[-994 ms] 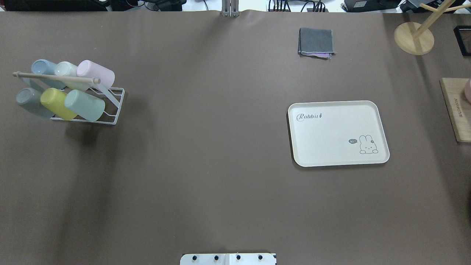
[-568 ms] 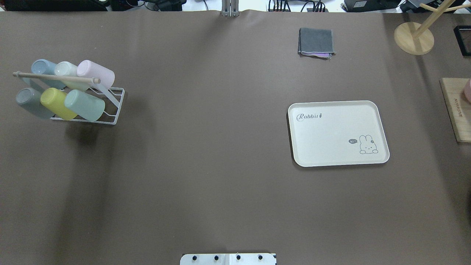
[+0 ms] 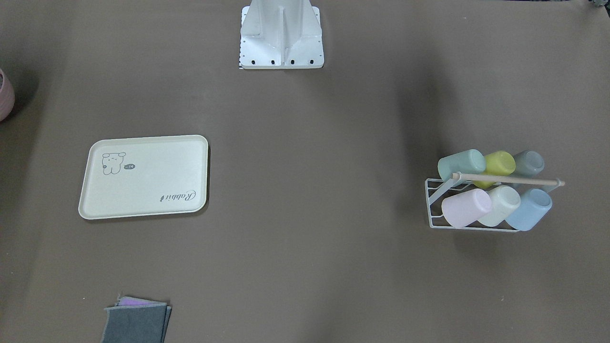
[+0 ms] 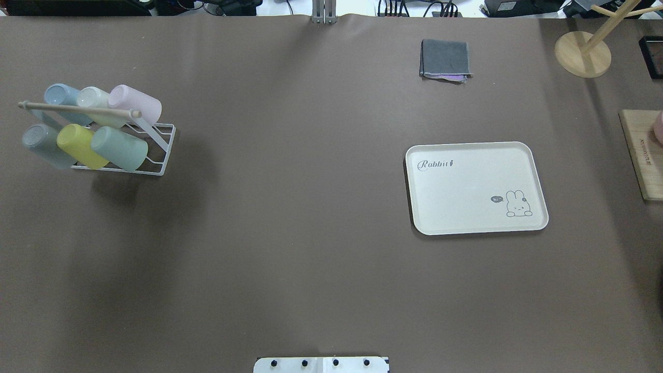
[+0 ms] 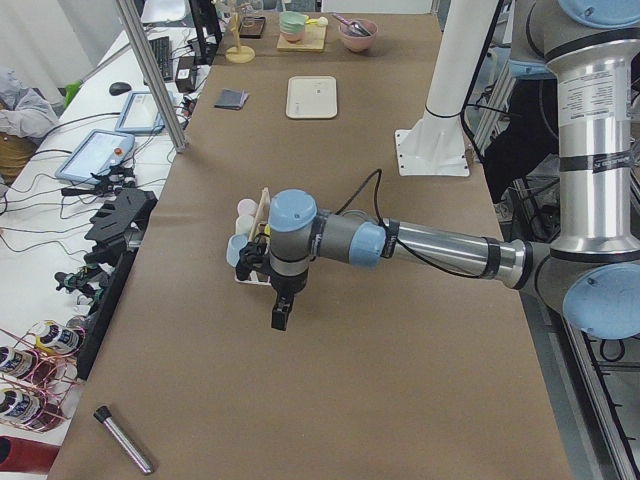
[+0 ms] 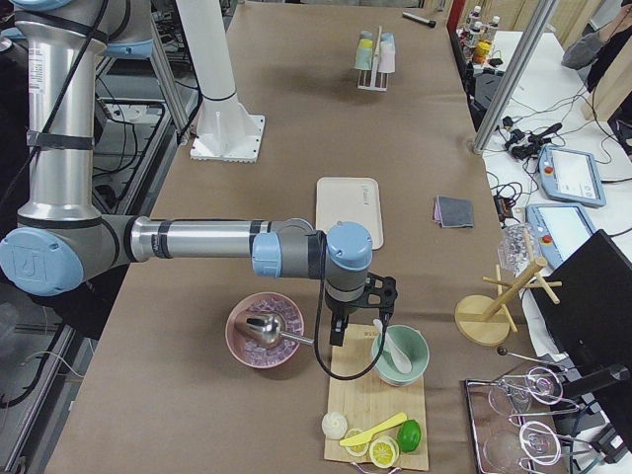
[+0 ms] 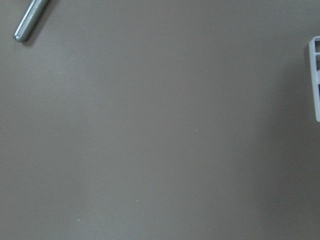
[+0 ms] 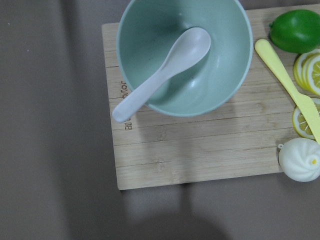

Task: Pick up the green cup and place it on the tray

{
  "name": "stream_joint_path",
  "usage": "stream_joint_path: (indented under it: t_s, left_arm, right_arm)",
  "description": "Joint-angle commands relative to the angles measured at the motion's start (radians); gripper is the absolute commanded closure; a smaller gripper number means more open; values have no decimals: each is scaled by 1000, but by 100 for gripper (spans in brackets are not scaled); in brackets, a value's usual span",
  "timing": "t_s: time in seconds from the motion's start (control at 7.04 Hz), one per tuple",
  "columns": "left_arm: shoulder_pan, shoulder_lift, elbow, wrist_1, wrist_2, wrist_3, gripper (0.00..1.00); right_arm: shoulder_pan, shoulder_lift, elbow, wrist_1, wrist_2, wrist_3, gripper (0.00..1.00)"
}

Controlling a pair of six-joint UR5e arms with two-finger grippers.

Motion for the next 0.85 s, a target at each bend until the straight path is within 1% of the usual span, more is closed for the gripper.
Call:
stream_joint_path:
  t_s: [0.0, 0.14, 0.28, 0.43, 0.57, 0.71]
  left_arm:
    - [135, -78, -98, 102, 25, -1, 2]
    - [230, -107, -182, 198, 182, -1, 2]
    - [353, -200, -224, 369, 340, -1, 2]
    - [390, -219, -293, 464, 393, 1, 2]
    - [468, -224, -328, 516, 450, 3, 2]
    - [590, -259, -380, 667, 607, 4, 2]
  right_arm:
    - [0, -5, 1, 3, 10, -1, 0]
    - [3, -11, 8, 3, 13, 1, 0]
    - [3, -22, 25, 3, 7, 1, 0]
    - [3, -19, 46, 3, 12, 21, 0]
    - [-25, -1, 86, 4, 29, 173, 0]
    - [-103, 15, 118, 15, 55, 277, 0]
